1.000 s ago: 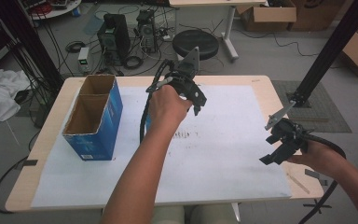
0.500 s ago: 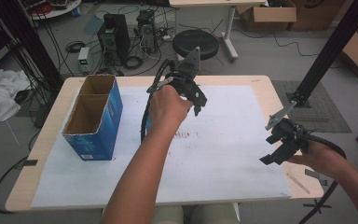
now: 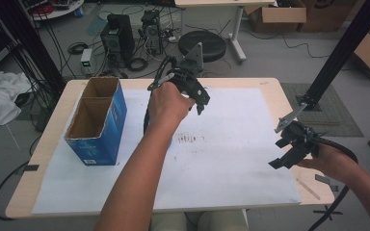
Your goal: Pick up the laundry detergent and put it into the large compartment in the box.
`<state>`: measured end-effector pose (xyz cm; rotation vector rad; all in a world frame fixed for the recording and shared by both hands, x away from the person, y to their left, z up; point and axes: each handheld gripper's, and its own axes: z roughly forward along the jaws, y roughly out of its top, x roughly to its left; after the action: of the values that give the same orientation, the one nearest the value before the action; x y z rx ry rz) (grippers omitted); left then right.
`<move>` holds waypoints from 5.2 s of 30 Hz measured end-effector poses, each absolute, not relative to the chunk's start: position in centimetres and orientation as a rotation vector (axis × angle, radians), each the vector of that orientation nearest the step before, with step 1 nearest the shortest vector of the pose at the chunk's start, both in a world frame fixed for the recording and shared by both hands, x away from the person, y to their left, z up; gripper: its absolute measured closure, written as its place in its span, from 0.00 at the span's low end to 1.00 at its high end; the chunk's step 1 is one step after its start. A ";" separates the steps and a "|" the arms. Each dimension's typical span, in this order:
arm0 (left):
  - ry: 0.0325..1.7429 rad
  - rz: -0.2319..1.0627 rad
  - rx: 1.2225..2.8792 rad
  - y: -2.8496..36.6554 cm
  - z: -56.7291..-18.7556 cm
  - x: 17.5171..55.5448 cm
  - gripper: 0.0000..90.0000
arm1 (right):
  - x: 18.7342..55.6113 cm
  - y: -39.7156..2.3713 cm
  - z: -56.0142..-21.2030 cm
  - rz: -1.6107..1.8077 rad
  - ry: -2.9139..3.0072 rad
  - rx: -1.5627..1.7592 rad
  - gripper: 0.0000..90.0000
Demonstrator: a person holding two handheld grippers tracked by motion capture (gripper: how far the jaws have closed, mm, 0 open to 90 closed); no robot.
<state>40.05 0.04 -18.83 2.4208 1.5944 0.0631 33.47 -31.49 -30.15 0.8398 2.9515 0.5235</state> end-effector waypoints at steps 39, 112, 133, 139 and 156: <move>1.743 0.039 2.365 6.2 -20.4 43.2 0.22 | 34.5 -31.5 -30.4 0.520 2.965 0.854 0.19; 1.792 -0.051 2.413 7.1 -28.9 44.9 0.28 | 35.2 -30.8 -31.3 0.490 3.006 0.850 0.19; 1.790 -0.062 2.392 7.2 -29.1 44.9 0.39 | 35.4 -30.6 -31.5 0.494 3.011 0.847 0.20; 1.798 -0.030 2.408 6.9 -29.0 44.8 0.41 | 35.4 -30.7 -31.5 0.499 3.010 0.844 0.20; 1.799 -0.004 2.400 6.8 -27.5 44.5 0.42 | 35.3 -30.8 -31.7 0.496 3.014 0.849 0.20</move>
<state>44.51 6.81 -27.48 2.3995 1.7993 -0.0036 35.31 -30.84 -31.71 0.8492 3.0140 0.4963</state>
